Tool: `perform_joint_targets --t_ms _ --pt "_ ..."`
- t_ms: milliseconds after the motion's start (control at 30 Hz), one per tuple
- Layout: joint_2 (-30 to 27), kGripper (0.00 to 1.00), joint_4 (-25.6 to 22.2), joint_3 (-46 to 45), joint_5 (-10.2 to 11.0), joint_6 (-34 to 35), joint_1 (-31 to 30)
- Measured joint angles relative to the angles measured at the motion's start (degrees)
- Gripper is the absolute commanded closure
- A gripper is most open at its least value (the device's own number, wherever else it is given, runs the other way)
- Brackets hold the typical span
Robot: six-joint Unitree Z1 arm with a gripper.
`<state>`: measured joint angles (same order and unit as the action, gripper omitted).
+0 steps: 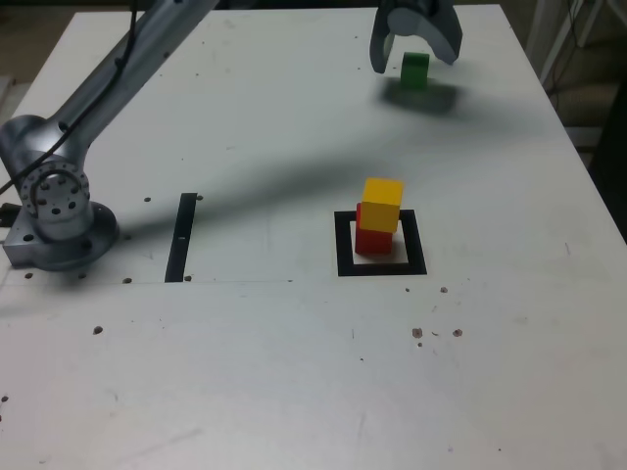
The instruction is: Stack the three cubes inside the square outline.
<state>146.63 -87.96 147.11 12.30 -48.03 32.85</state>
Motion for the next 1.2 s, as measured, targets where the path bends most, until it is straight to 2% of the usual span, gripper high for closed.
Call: perform_joint_targets --t_ms 300,467,667,967,1200 --pt "2.25 0.08 0.07 2.06 -0.12 -0.04 0.69" --pt "3.02 0.14 0.16 2.54 -0.17 -0.02 0.69" --pt "3.18 0.31 0.16 3.28 -0.19 0.26 0.69" --pt "3.21 0.66 0.20 3.36 -0.14 0.94 0.69" --pt "3.21 0.74 0.46 3.36 -0.46 0.84 0.43"
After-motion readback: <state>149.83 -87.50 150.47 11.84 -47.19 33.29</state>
